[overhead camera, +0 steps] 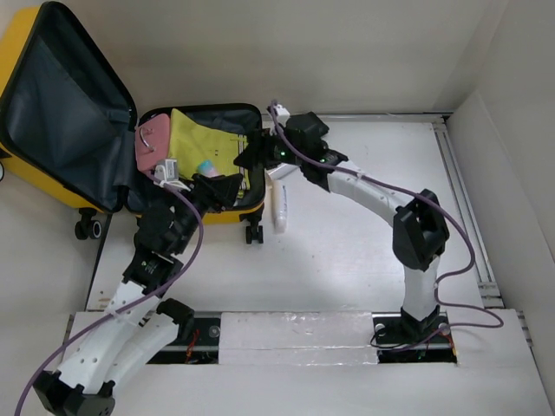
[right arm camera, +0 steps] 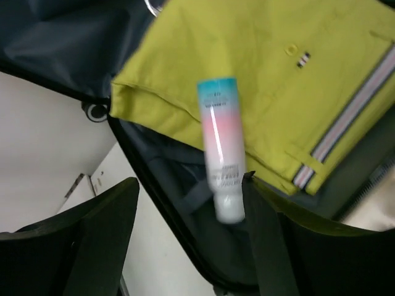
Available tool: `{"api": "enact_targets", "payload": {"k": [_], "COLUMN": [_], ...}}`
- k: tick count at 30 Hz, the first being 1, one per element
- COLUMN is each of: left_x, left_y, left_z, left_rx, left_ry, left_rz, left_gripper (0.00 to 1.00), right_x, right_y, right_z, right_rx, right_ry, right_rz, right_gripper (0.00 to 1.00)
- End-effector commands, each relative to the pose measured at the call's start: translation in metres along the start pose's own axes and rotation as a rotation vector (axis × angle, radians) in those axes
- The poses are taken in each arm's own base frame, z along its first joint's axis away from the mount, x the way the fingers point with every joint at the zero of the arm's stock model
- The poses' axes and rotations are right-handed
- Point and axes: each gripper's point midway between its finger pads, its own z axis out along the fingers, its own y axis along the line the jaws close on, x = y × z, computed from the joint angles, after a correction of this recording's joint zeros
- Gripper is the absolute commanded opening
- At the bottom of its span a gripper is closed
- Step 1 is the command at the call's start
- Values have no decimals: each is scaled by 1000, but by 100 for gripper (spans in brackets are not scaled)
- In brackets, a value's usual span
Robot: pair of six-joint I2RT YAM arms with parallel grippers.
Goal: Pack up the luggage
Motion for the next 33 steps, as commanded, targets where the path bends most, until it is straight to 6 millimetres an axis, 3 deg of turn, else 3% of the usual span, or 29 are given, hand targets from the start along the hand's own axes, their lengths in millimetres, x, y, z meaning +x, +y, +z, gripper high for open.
{"api": "enact_targets", "payload": {"k": [1, 2, 3, 5, 6, 7, 10, 14, 15, 19, 23, 24, 28, 29, 32, 33], "left_x": [-8, -4, -4, 2, 1, 1, 5, 10, 10, 13, 17, 19, 24, 21, 19, 19], "left_y": [-5, -3, -3, -1, -3, -3, -5, -1, -1, 3, 7, 9, 12, 10, 11, 11], "left_z": [-2, -2, -2, 0, 0, 3, 5, 8, 8, 11, 11, 12, 13, 14, 14, 14], "left_rx": [7, 8, 14, 14, 27, 23, 44, 31, 31, 14, 8, 2, -9, -1, -12, -12], "left_ry": [-22, -9, -16, -2, -3, 1, 5, 20, 20, 27, 35, 42, 56, 45, 44, 44], "left_rz": [-5, -4, -5, -4, -4, -4, -4, -4, -4, -4, -3, -3, 6, 6, 6, 6], "left_gripper": [59, 59, 59, 59, 59, 59, 59, 59, 59, 59, 59, 59, 59, 59, 59, 59], "right_x": [-30, -27, -5, 7, 20, 45, 76, 92, 106, 134, 150, 145, 146, 144, 133, 106], "right_y": [-17, -27, -51, -72, -90, -106, -136, -159, -166, -169, -177, -175, -180, -181, -172, -162], "right_z": [-29, -36, -43, -58, -61, -65, -73, -70, -65, -47, -38, -36, -36, -42, -59, -70], "right_rx": [28, 60, 130, 213, 279, 324, 428, 497, 503, 499, 491, 487, 486, 487, 481, 480], "right_ry": [-80, -82, -52, -53, -44, -2, 42, 70, 110, 178, 218, 206, 205, 203, 166, 103], "right_rz": [26, 23, 36, 17, 19, 37, 29, 26, 38, 29, 42, 48, 54, 61, 66, 51], "right_gripper": [74, 74, 74, 72, 72, 71, 70, 70, 70, 70, 67, 65, 44, 32, 29, 28]}}
